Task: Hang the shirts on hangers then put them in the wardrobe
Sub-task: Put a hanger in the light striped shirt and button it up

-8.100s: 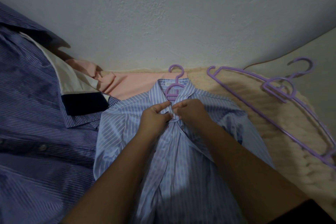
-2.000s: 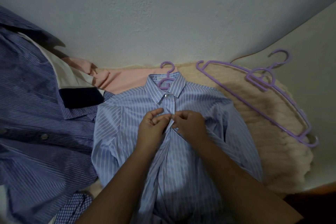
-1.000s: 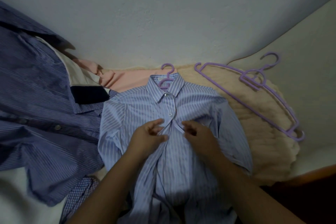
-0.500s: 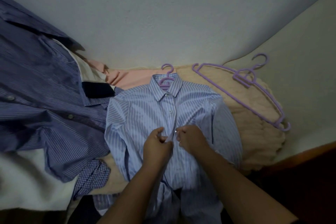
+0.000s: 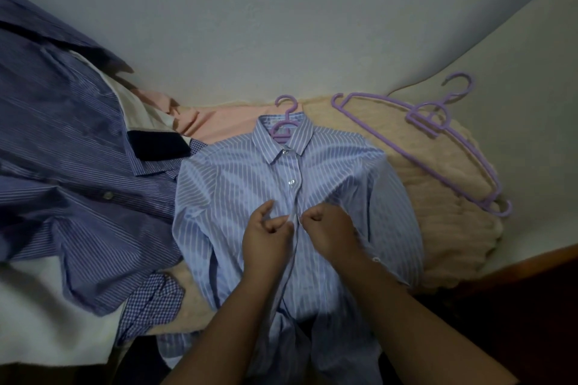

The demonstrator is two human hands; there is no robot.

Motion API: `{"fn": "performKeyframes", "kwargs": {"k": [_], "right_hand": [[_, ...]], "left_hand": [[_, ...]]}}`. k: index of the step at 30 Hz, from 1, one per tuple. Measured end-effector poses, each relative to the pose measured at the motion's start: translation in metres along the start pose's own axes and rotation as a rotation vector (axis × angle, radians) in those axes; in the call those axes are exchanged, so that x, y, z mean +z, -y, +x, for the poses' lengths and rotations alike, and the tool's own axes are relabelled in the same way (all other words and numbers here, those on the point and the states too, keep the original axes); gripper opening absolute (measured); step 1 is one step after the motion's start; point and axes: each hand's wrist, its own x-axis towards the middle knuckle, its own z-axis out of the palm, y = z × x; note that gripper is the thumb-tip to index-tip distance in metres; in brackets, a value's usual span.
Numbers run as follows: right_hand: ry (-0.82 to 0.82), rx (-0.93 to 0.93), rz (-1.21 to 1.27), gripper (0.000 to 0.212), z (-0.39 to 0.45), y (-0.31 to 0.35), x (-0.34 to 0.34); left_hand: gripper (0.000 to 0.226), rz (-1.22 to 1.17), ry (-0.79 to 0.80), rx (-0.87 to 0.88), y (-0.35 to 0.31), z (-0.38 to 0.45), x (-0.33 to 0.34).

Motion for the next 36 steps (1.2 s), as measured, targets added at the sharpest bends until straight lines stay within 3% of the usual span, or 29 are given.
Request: {"fn": "performKeyframes", "kwargs": {"k": [4,8,11,15,20,23,28,36], "right_hand": [[-0.026,-0.035,0.034,0.024,-0.005,0.000,0.002],[-0.006,-0.080,0.013,0.029,-0.005,0.004,-0.002],[-0.001,0.008,0.108,0.036,-0.003,0.004,-0.004],[0.043,0.174,0.326,0.021,0.003,0.006,-0.002],[0.053,0.260,0.301,0.019,0.008,0.003,0.001],[0.073,0.325,0.412,0.017,0.008,0.003,-0.001],[0.074,0.318,0.561,0.024,0.004,0.004,-0.006],[0.135,0.299,0.590,0.023,0.007,0.001,-0.002]], "left_hand": [[0.049,-0.159,0.026,-0.024,-0.002,-0.002,0.001],[0.047,-0.091,0.019,-0.004,-0.001,-0.002,0.002],[0.048,-0.031,0.000,0.000,0.003,-0.001,0.002],[0.049,-0.032,0.023,-0.001,0.006,0.001,0.004],[0.046,-0.093,0.051,0.001,0.004,0.001,0.001],[0.037,-0.088,0.097,-0.015,0.000,0.002,0.000],[0.024,-0.022,0.157,-0.077,0.002,0.004,-0.005],[0.027,-0.122,0.256,-0.214,0.005,0.016,-0.009]]}}
